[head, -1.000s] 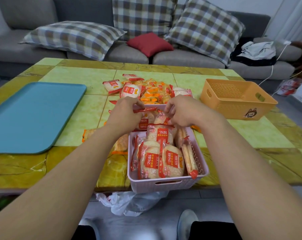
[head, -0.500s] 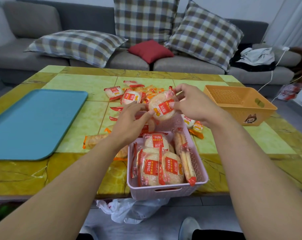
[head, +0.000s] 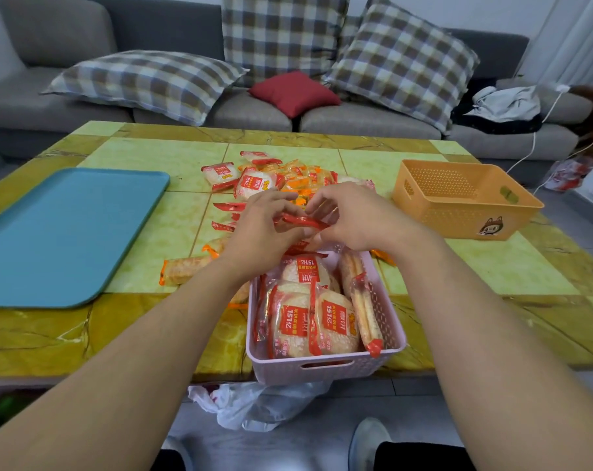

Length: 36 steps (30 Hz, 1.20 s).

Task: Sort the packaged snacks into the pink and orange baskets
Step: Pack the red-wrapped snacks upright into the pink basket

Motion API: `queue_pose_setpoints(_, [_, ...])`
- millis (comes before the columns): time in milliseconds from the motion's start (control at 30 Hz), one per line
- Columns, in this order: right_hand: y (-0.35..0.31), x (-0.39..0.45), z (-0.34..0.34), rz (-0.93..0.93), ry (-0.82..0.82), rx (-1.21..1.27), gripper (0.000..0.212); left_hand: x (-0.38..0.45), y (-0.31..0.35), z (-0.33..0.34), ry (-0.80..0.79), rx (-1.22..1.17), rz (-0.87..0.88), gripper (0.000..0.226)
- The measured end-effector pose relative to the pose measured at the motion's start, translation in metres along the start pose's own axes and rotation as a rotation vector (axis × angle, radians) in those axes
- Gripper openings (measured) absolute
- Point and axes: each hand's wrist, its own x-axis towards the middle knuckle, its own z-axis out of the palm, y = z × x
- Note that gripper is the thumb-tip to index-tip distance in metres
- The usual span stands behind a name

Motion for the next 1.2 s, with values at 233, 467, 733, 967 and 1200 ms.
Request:
queue_pose_setpoints(233, [0.01,0.007,-0.007,0.053,0.088,-0.05,0.028,-0.001,-0.004,0.0,-0.014,-0.048,-0.085,0.044])
queue_pose_setpoints(467, [0.014,0.008,-0.014,0.132,0.274,-0.113,0.027,-0.001,-0.004,-0.002,0.0,-0.061,-0.306,0.052])
queue_pose_setpoints(733, [0.021,0.011,0.02,0.19,0.247,-0.323,0.032,0.0,0.0,-0.001,0.044,-0.066,-0.36,0.056])
queue_pose_setpoints(967, [0.022,0.017,0.021,0.179,0.349,-0.291,0.025,-0.001,0.0,0.0,0.035,-0.101,-0.354,0.057])
queue_pose_setpoints(1200, [0.022,0.012,0.026,0.119,0.13,-0.417,0.039,-0.001,-0.004,-0.001,0.091,-0.056,-0.334,0.046])
